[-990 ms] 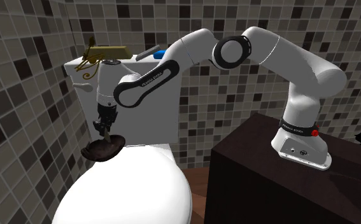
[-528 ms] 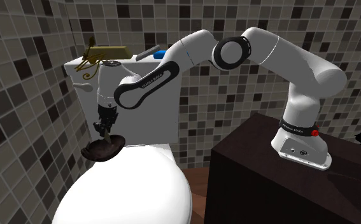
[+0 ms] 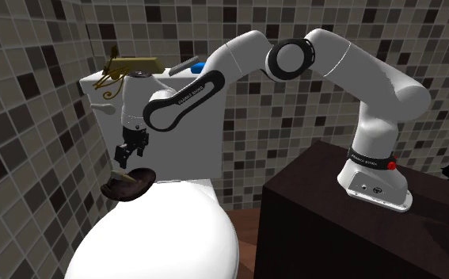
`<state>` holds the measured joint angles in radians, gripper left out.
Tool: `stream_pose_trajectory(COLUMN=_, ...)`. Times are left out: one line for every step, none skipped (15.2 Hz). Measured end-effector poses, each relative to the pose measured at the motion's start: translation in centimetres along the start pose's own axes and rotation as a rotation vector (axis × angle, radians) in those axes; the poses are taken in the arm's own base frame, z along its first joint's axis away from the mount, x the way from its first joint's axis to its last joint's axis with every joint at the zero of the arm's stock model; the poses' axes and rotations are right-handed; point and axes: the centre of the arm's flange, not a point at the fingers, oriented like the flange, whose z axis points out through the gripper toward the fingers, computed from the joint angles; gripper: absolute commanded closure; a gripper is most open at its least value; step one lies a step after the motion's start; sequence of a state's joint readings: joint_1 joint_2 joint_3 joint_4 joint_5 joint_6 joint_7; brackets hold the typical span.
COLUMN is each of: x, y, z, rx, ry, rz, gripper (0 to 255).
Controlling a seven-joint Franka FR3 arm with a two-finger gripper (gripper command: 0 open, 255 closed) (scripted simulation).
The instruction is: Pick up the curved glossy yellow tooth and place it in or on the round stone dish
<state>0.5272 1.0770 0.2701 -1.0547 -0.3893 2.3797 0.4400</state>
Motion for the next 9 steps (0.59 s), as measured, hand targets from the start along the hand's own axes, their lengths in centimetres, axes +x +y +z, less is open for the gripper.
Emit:
stream_pose_trajectory(x=0.1, y=0.0, z=-1.2, rx=0.0, ry=0.001, rz=0.0, gripper=0)
stream_pose_trajectory(x=0.2, y=0.1, z=-2.4, rx=0.0, ry=0.002, rz=0.0, gripper=0)
stream_pose_trajectory(x=0.2, y=0.0, z=-3.0, rx=0.0, ry=0.002, rz=0.001, gripper=0)
stream_pose_trajectory(x=0.1, y=0.0, z=-3.2, rx=0.0, ry=0.002, rz=0.0, gripper=0)
stream_pose_trajectory(x=0.1, y=0.0, z=-3.3, rx=0.0, ry=0.002, rz=0.0, gripper=0)
stream_pose_trajectory(x=0.1, y=0.0, z=-3.3, rx=0.0, ry=0.002, rz=0.0, gripper=0)
stream_pose_trajectory(x=0.1, y=0.0, z=-3.4, rx=0.0, ry=0.001, rz=0.0, gripper=0)
stream_pose_trajectory(x=0.1, y=0.0, z=-3.4, rx=0.0, ry=0.001, rz=0.0, gripper=0)
stream_pose_trajectory(x=0.1, y=0.0, z=-3.4, rx=0.0, ry=0.001, rz=0.0, gripper=0)
